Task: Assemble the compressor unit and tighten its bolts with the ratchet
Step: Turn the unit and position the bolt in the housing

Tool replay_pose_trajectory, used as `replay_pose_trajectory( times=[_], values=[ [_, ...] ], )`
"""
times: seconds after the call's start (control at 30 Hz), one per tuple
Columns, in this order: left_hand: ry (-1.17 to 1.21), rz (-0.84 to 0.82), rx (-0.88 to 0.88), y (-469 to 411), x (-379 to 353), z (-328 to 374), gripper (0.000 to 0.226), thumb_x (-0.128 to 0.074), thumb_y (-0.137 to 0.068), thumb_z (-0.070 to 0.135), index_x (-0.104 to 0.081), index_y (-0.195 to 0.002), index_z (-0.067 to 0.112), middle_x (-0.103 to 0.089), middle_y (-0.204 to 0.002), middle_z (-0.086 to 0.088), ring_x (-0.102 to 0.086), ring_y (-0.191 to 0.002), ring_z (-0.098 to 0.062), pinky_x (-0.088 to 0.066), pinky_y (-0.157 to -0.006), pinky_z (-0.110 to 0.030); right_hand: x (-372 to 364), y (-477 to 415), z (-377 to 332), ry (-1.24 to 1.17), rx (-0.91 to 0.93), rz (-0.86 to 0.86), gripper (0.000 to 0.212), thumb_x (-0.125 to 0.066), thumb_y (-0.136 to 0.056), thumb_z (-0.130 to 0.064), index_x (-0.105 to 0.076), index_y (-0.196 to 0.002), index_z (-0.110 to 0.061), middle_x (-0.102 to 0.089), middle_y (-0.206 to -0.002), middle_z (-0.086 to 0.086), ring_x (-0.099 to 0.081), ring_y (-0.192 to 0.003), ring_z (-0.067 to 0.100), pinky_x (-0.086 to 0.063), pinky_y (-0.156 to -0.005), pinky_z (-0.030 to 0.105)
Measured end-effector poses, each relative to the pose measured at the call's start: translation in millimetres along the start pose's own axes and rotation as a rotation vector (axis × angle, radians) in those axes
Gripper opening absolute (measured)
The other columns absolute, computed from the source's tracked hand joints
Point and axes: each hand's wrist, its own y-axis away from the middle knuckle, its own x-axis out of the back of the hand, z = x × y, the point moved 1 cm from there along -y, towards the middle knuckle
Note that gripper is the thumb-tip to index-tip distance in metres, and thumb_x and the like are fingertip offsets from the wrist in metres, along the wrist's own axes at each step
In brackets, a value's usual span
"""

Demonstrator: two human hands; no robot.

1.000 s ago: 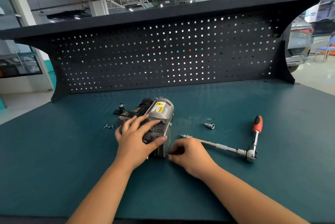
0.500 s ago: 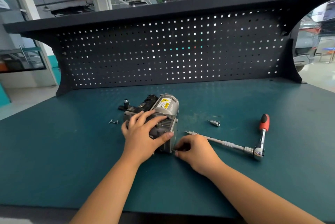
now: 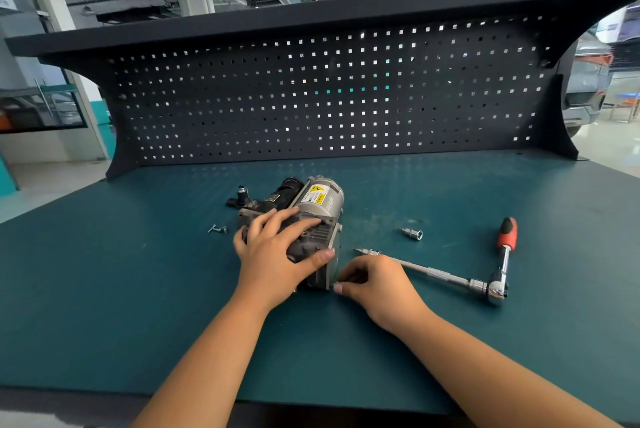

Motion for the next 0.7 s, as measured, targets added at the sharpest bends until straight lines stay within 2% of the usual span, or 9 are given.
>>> replay_pose_trajectory(
  times=[0.1,0.27,0.43,0.7],
  values=[
    [0.003,-0.001,0.000,0.1,0.3,0.1,0.070,-0.031,-0.061,0.087,-0.056,-0.117,0.053,-0.041,-0.138,0.021,-0.021,-0.131,-0.009,-0.003,-0.105,-0.038,-0.5,0.4,-0.4,0.023,0.007,-0.018,0.005,-0.073,-0.080,-0.019,-0.069,-0.081,-0.016,-0.068,-0.078,-0.003,-0.060,-0.072,0.008,-0.045,-0.066,0.014],
    [0.000,-0.002,0.003,0.0,-0.2,-0.6,0.069,-0.032,-0.061,0.087,-0.056,-0.116,0.053,-0.041,-0.138,0.021,-0.021,-0.131,-0.008,-0.003,-0.105,-0.038,-0.6,0.9,-0.9,0.028,0.017,-0.030,0.008,-0.074,-0.077,-0.015,-0.067,-0.081,-0.018,-0.064,-0.072,-0.009,-0.057,-0.066,0.000,-0.043,-0.061,0.006],
    [0.005,0.001,0.010,0.2,-0.4,-0.1,0.070,-0.032,-0.060,0.087,-0.057,-0.116,0.052,-0.042,-0.138,0.021,-0.022,-0.132,-0.010,-0.005,-0.106,-0.040,-2.1,0.7,-0.8,0.076,0.029,-0.027,0.010,-0.074,-0.077,-0.017,-0.068,-0.085,-0.017,-0.063,-0.075,-0.008,-0.057,-0.071,0.006,-0.044,-0.066,0.012],
    [0.008,-0.004,0.005,0.2,0.3,0.4,0.069,-0.032,-0.060,0.087,-0.056,-0.116,0.053,-0.041,-0.138,0.021,-0.021,-0.131,-0.009,-0.003,-0.105,-0.037,-2.2,-0.6,0.5,0.086,0.058,-0.009,0.011,-0.071,-0.082,-0.020,-0.070,-0.090,-0.013,-0.062,-0.078,-0.006,-0.054,-0.069,0.005,-0.039,-0.059,0.004]
  ],
)
